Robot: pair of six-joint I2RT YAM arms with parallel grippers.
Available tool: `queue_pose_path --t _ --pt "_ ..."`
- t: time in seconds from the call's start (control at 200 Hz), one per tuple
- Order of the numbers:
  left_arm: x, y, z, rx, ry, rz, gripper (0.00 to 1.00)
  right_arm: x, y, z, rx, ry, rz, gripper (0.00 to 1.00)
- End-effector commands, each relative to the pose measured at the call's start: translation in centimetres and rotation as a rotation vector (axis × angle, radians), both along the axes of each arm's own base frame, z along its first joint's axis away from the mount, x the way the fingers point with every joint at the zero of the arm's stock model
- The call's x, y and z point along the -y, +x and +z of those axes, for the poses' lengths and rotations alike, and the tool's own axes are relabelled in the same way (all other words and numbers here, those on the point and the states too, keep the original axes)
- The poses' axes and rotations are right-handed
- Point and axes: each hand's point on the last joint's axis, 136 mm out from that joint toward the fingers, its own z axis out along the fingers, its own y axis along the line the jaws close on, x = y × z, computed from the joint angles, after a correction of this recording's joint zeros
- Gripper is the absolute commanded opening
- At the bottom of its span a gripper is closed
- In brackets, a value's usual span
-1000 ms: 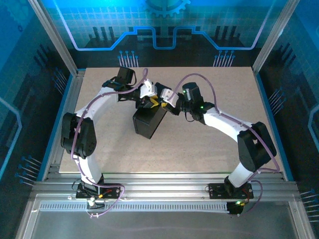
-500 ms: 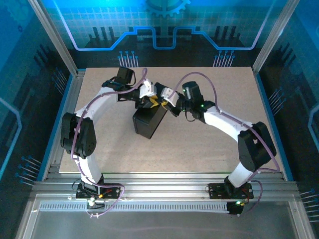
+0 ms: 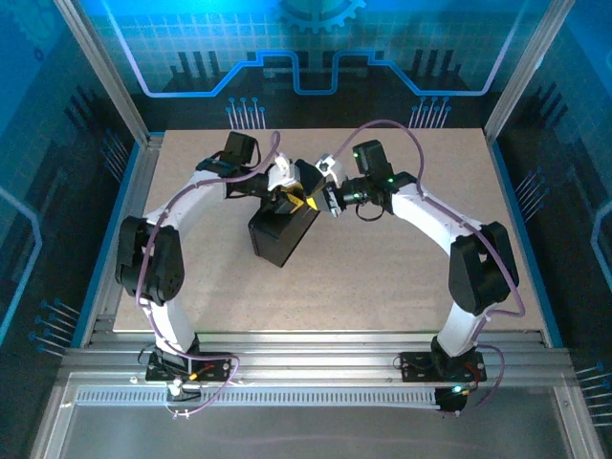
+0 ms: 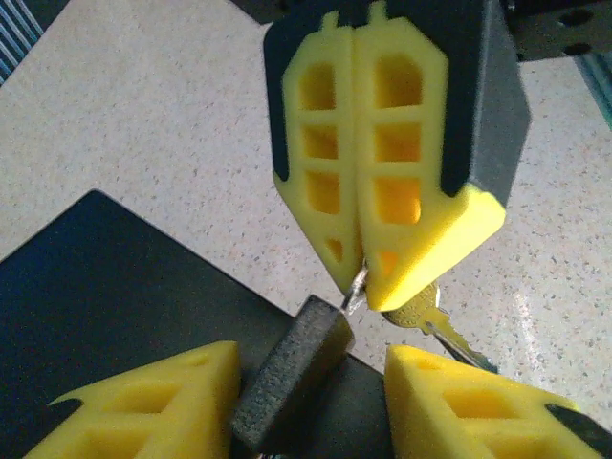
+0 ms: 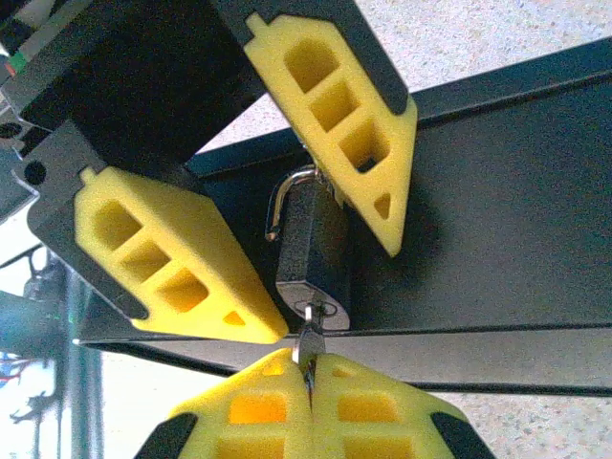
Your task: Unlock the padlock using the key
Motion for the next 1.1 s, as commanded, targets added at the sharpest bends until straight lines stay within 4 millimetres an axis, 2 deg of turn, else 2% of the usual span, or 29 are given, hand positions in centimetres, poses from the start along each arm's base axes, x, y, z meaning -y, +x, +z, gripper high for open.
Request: queue_pose_path --t 0.0,0.14,0.31,0.44,0.585,0.735,0.935,1.096 --pt "-0.7 -0.2 -0.3 -0.054 -0.008 0.055 0.49 0.1 -0.3 0.5 -0.095 0.04 0.003 0.0" --pt "-1.0 0.2 1.9 -0.027 -0.061 0.081 0.52 1.6 0.9 -0.3 -0.156 0.042 -0.059 0.0" --pt "-1.4 0.4 4.0 -0.015 -0.101 0.107 0.54 2.5 2.2 -1.0 -0.256 0.061 -0.113 0.01" --pt "-2.1 1.3 4.9 -0.011 -0.123 0.171 0.56 2.8 2.5 -1.0 -0.287 0.06 -0.12 0.21" --pt "-2.8 2.6 5.9 0.002 -0.14 0.266 0.6 3.2 2.5 -0.1 -0.231 0.05 -0.115 0.29" --pt "-3.8 3.8 5.8 -0.009 -0.126 0.379 0.59 3.5 3.3 1.3 -0.139 0.041 -0.118 0.35" --pt "-6.8 5.8 4.4 -0.075 -0.061 0.658 0.58 3.0 4.8 2.9 -0.002 -0.02 -0.136 0.43" --pt "-8.5 5.4 3.6 -0.169 -0.03 0.803 0.58 1.5 4.7 2.6 0.186 -0.163 -0.092 0.52"
